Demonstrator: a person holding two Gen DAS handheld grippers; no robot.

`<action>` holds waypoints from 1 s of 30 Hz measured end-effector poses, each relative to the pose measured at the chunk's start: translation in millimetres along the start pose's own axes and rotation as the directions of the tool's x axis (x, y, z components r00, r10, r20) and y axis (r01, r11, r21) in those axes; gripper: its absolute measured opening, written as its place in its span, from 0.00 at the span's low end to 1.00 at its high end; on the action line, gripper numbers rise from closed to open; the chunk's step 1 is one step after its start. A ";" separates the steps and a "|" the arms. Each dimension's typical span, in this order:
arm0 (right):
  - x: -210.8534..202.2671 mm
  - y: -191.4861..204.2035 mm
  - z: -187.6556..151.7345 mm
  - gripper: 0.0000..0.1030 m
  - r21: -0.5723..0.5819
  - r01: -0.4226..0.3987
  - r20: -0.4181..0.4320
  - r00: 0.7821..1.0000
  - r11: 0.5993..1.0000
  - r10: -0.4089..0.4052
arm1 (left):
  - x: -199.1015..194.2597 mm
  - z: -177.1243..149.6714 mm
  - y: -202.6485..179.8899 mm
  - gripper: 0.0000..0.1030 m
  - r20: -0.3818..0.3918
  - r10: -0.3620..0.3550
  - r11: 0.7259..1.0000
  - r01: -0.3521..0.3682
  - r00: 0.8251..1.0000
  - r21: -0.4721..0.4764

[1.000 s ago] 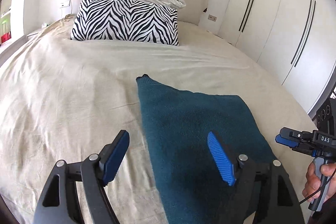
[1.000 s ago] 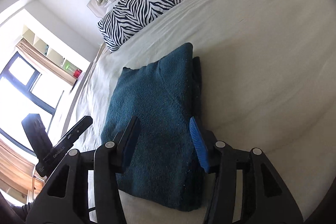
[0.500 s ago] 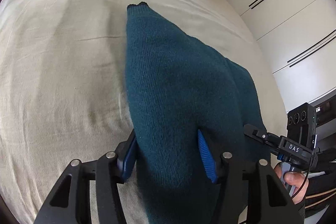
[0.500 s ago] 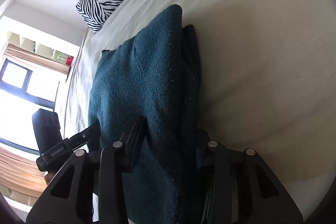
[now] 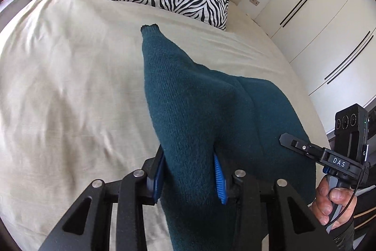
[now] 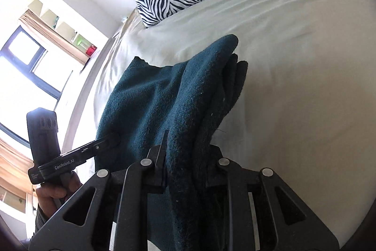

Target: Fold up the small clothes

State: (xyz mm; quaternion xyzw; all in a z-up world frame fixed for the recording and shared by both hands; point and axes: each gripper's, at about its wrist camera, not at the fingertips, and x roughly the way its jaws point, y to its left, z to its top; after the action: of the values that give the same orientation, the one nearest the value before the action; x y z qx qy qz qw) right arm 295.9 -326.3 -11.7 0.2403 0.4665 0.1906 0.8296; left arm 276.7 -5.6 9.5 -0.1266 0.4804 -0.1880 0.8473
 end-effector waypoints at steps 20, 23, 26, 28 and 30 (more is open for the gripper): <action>25.6 15.7 -59.4 0.45 0.154 0.071 0.132 0.987 0.986 -0.092 | -40.3 -68.4 87.7 0.76 0.177 0.207 0.978 -0.207 0.962 -0.019; -24.7 32.8 -88.2 0.45 0.078 0.141 0.218 0.964 0.987 -0.155 | -80.0 -98.5 54.8 1.00 0.326 0.318 0.934 -0.353 0.890 0.051; -72.2 68.7 -123.9 0.50 -0.020 0.210 0.335 0.923 0.978 -0.191 | -119.0 -127.4 27.8 1.00 0.421 0.398 0.888 -0.458 0.815 0.046; -97.9 98.4 -144.8 0.65 -0.065 0.281 0.432 0.873 0.958 -0.226 | -144.8 -144.8 11.1 1.00 0.480 0.444 0.856 -0.517 0.756 0.023; -133.1 124.0 -169.5 0.89 -0.096 0.359 0.543 0.801 0.929 -0.253 | -170.7 -160.5 -4.5 1.00 0.527 0.466 0.831 -0.556 0.711 0.016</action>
State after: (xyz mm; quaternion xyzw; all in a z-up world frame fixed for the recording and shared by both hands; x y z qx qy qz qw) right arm 72.3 -260.1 74.4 0.1219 0.2357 0.0259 0.9638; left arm 57.7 60.0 60.8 0.0417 0.2408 0.0531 0.9682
